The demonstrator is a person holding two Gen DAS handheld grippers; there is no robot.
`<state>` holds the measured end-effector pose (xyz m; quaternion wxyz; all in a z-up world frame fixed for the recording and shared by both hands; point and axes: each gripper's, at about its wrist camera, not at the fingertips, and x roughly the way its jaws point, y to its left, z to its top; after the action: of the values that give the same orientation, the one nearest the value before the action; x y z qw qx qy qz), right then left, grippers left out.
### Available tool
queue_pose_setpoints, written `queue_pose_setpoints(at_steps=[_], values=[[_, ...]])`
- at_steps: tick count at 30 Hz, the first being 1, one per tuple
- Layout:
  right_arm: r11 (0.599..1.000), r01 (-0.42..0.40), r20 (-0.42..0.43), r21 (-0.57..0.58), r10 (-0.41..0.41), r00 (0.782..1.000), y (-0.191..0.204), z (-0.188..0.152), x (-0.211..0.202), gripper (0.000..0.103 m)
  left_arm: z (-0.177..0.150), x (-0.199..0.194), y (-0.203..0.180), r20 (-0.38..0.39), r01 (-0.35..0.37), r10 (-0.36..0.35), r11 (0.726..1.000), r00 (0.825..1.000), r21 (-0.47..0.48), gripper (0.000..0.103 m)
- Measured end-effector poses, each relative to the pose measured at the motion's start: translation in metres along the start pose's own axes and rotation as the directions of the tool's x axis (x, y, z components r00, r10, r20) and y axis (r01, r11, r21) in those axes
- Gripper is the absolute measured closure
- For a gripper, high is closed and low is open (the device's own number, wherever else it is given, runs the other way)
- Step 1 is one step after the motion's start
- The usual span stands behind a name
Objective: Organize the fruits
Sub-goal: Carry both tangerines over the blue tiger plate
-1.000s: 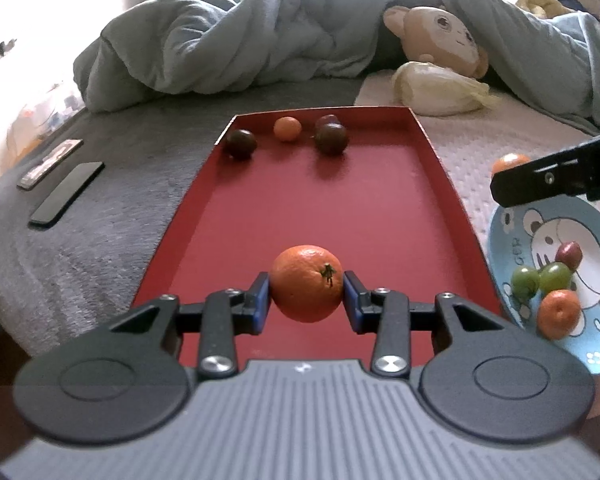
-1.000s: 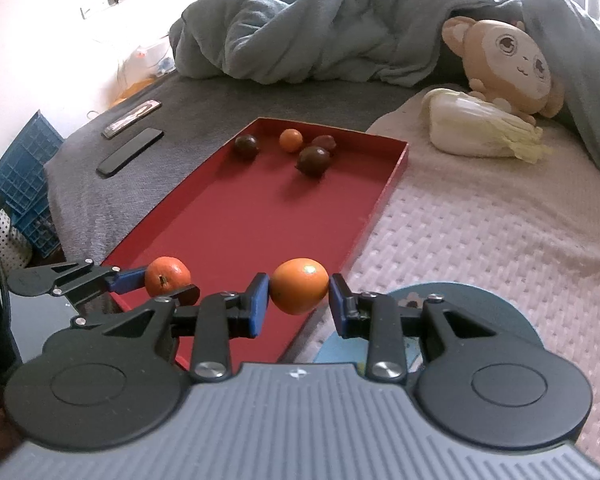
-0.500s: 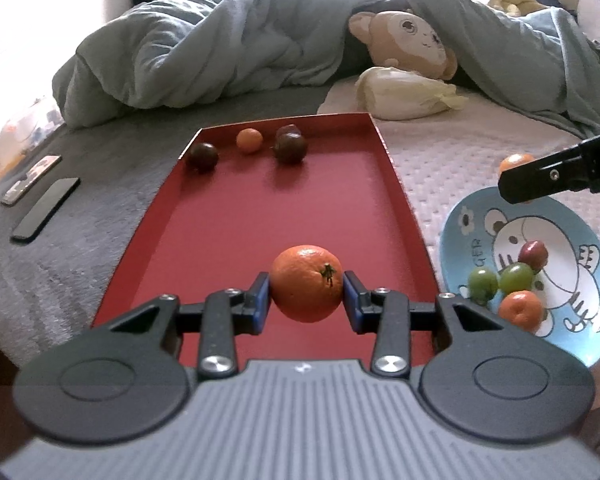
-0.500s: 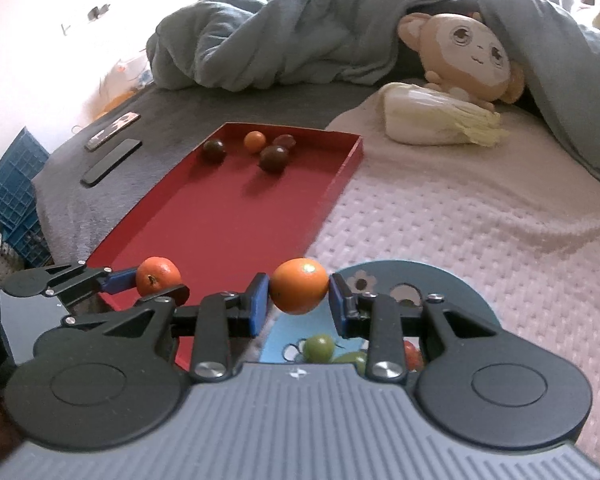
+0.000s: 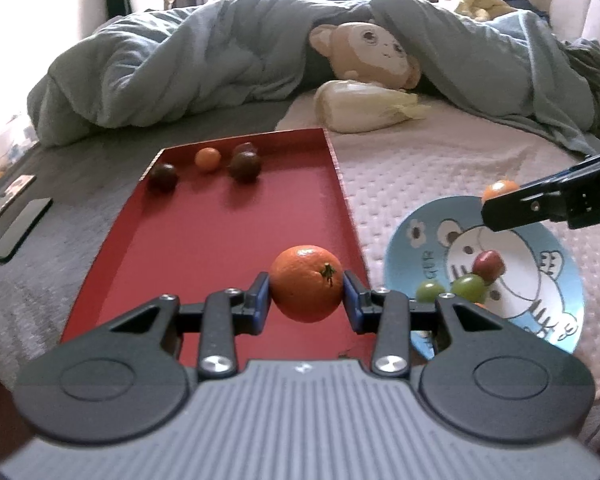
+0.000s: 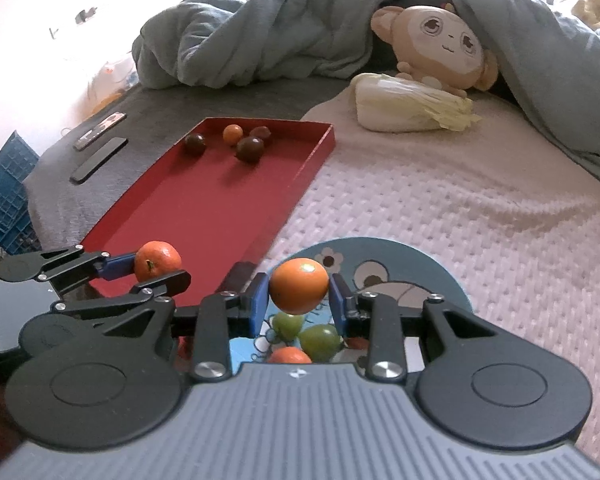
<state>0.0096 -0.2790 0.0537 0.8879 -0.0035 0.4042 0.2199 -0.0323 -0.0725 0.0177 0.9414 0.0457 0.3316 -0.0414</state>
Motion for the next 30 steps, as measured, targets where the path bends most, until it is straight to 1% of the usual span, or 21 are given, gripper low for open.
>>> queue_pose_setpoints(at_steps=[8,19,24,27,30], values=[[1.000,0.020,-0.012,0.017,-0.020,1.000,-0.014,-0.011,-0.005,0.065,0.002,0.007,-0.024,-0.001,0.048,-0.048,0.998,0.999,0.040,0.062],[0.996,0.058,-0.014,0.065,-0.057,0.998,-0.036,-0.021,-0.017,0.065,0.009,0.016,-0.047,-0.004,0.108,-0.108,0.992,0.994,0.065,0.062],[0.997,0.054,-0.014,0.062,-0.053,0.998,-0.038,-0.022,-0.020,0.065,0.014,0.026,-0.056,-0.018,0.119,-0.118,0.991,0.993,0.060,0.062],[0.996,0.058,-0.027,0.061,-0.057,0.998,-0.039,-0.023,-0.018,0.065,0.018,0.032,-0.060,-0.023,0.126,-0.125,0.991,0.992,0.047,0.062],[0.996,0.062,-0.040,0.056,-0.060,0.997,-0.040,-0.026,-0.017,0.065,0.023,0.039,-0.068,-0.026,0.127,-0.125,0.990,0.992,0.056,0.062]])
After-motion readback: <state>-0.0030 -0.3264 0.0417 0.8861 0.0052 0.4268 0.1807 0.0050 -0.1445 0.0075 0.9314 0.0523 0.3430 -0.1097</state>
